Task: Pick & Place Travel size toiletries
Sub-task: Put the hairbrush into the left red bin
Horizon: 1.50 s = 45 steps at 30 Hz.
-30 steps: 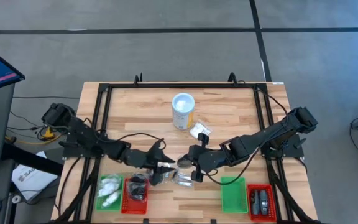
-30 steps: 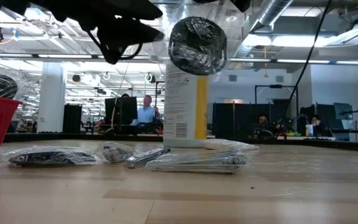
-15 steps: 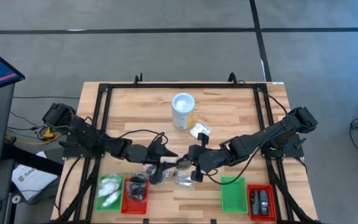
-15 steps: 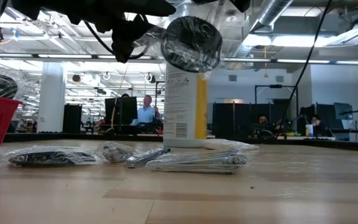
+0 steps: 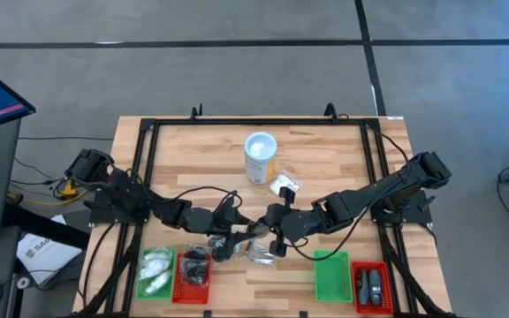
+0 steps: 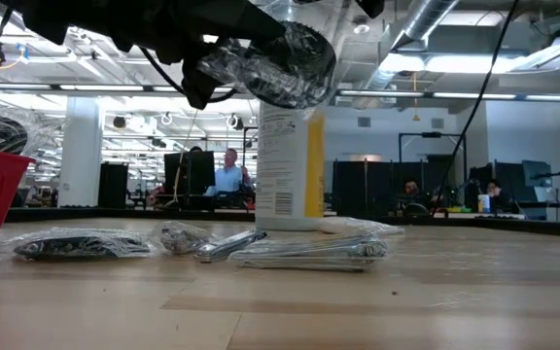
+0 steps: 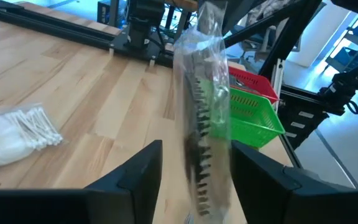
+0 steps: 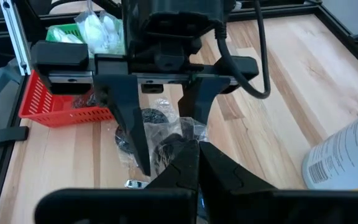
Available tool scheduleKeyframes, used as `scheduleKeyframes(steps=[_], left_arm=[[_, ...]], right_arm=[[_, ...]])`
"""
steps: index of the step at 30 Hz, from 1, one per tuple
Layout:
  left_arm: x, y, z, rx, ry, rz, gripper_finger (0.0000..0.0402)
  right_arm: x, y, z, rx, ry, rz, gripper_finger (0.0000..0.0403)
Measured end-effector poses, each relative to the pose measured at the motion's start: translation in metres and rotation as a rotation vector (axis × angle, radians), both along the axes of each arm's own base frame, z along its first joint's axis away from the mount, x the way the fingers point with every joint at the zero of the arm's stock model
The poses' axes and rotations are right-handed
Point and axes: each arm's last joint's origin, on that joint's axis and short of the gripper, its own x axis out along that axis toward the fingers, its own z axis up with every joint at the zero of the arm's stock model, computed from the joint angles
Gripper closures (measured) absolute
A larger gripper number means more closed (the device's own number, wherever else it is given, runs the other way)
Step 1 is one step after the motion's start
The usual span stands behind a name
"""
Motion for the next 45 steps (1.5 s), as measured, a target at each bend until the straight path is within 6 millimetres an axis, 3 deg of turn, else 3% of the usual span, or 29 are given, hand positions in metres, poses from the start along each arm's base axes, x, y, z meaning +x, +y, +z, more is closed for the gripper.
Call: scheduleKeyframes(steps=[6,13,29,37,45], left_arm=[[0.001,0.001,0.0,0.0,0.0,0.004,0.0274],[0.0,0.001,0.0,0.001,0.003,0.004,0.0383],[0.0,0.001,-0.001,0.002,0.013,0.003,0.0382],[-0.008,0.002,0.005,0.009,0.07,-0.029,0.0382],[-0.037,-0.004,0.02,-0.005,0.197,-0.061,0.0382]], right_arm=[[0.0,0.0,0.0,0.0,0.0,0.0,0.0403],[0.0,0.0,0.0,-0.001,0.003,0.0,0.0403],[0.0,0.0,0.0,-0.018,0.008,0.014,0.0399],[0.001,-0.004,-0.001,-0.033,0.02,0.009,0.0324],[0.003,-0.014,-0.003,-0.054,0.047,-0.011,0.0263]])
